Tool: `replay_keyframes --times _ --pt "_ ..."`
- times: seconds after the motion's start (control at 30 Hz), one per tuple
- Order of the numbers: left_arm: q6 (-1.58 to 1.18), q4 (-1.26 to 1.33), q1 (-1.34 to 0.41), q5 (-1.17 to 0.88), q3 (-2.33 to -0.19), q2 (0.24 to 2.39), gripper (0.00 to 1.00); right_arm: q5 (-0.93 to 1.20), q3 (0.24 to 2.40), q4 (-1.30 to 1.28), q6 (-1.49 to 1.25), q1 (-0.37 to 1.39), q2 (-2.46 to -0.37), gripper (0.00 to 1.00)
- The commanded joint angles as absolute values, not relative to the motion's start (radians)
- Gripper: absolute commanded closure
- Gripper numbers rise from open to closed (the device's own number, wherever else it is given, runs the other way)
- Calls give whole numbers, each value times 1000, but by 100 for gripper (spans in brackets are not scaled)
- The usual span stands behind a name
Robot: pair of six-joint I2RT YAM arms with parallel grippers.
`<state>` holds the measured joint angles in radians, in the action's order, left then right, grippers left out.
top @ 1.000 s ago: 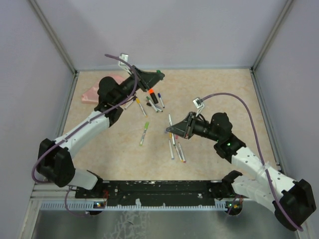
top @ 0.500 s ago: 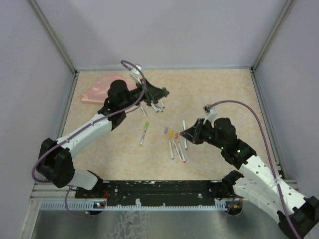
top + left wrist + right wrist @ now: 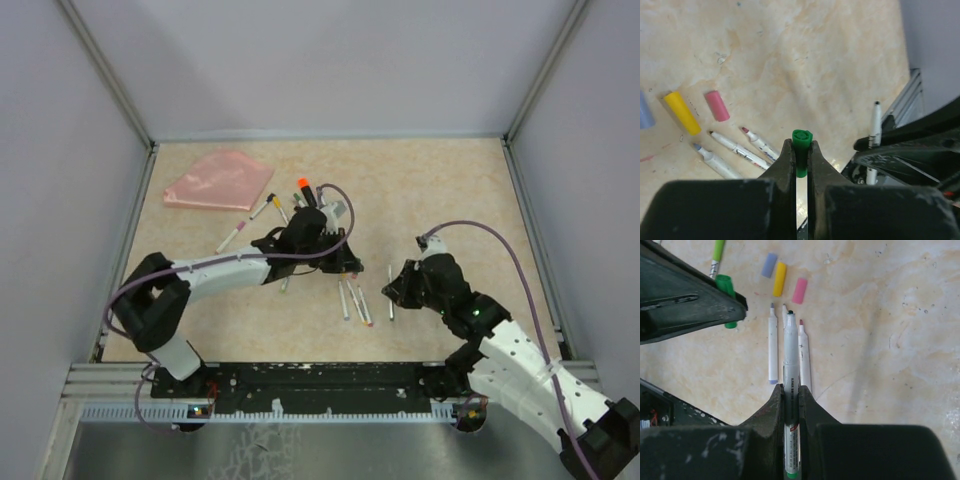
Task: Open the pen caps
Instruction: Place the pen cap at the center of the board.
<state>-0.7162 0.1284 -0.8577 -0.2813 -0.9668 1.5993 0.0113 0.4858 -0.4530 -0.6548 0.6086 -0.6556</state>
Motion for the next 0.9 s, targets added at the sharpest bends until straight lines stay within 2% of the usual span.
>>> replay_keyframes --times 0.0,0.33,0.87 --pt "-677 1 -903 -218 -1084 1717 100 -18 461 -431 -678 611 -617 100" --pt "-643 -292 -941 -47 -1359 1984 97 -19 429 -422 -699 611 -633 100" --pt "-590 -408 -956 24 -1509 2106 75 7 394 -390 -710 609 -635 100"
